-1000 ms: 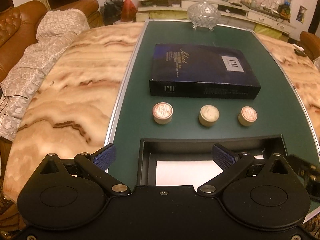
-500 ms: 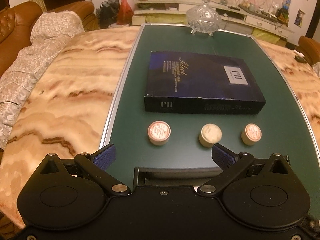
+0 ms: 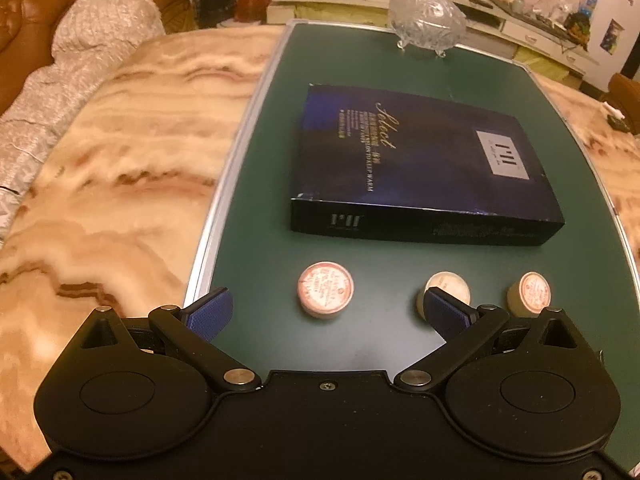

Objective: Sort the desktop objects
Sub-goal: 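Move the open left gripper forward to the red-lidded jar beside the tray, then close the left gripper around the red-lidded jar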

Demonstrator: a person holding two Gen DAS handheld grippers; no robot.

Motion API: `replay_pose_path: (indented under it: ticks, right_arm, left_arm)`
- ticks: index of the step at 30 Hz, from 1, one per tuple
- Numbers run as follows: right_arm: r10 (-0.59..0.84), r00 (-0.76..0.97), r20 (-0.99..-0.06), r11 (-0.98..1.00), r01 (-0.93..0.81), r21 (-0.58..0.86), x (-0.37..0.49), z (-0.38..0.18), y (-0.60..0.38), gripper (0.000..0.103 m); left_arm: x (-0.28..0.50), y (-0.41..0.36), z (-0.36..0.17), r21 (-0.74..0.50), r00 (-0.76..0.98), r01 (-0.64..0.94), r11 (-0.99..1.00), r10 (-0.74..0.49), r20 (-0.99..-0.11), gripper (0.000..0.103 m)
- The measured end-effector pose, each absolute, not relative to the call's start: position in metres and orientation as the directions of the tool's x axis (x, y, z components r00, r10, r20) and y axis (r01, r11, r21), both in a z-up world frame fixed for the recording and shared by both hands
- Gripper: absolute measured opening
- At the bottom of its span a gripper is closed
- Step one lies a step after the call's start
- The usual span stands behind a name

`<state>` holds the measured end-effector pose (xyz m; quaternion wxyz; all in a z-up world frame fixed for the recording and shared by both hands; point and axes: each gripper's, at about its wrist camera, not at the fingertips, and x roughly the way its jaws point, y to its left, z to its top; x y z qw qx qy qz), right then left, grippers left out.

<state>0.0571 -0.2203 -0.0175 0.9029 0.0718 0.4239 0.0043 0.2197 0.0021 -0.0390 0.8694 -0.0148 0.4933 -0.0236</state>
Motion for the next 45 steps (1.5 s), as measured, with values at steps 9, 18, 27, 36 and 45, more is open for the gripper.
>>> replay_pose_path:
  ticks: [9,18,27,36,45]
  right_arm:
    - [0.086,0.638,-0.765,0.988,0.045,0.149,0.059,-0.019,-0.219,0.103]
    - [0.09,0.636,-0.766,0.987,0.048,0.156,0.06,-0.021,-0.222,0.103]
    - [0.093,0.633,-0.768,0.985,0.055,0.165,0.062,-0.024,-0.225,0.103]
    - [0.098,0.628,-0.772,0.983,0.06,0.174,0.062,-0.027,-0.227,0.103]
    - [0.1,0.629,-0.771,0.982,0.061,0.177,0.06,-0.027,-0.226,0.103]
  left_arm:
    - [0.236,-0.001,-0.062,-0.01,0.486,0.032,0.999,-0.024,-0.873,0.1]
    - [0.248,0.0,-0.078,-0.023,0.454,0.013,1.0,-0.026,-0.89,0.091]
    - [0.255,-0.004,-0.092,-0.007,0.436,0.022,1.0,-0.016,-0.9,0.08]
    - [0.26,-0.004,-0.099,-0.007,0.423,0.022,1.0,-0.015,-0.906,0.065]
    - [0.261,-0.006,-0.101,0.001,0.417,0.032,0.999,-0.012,-0.909,0.05]
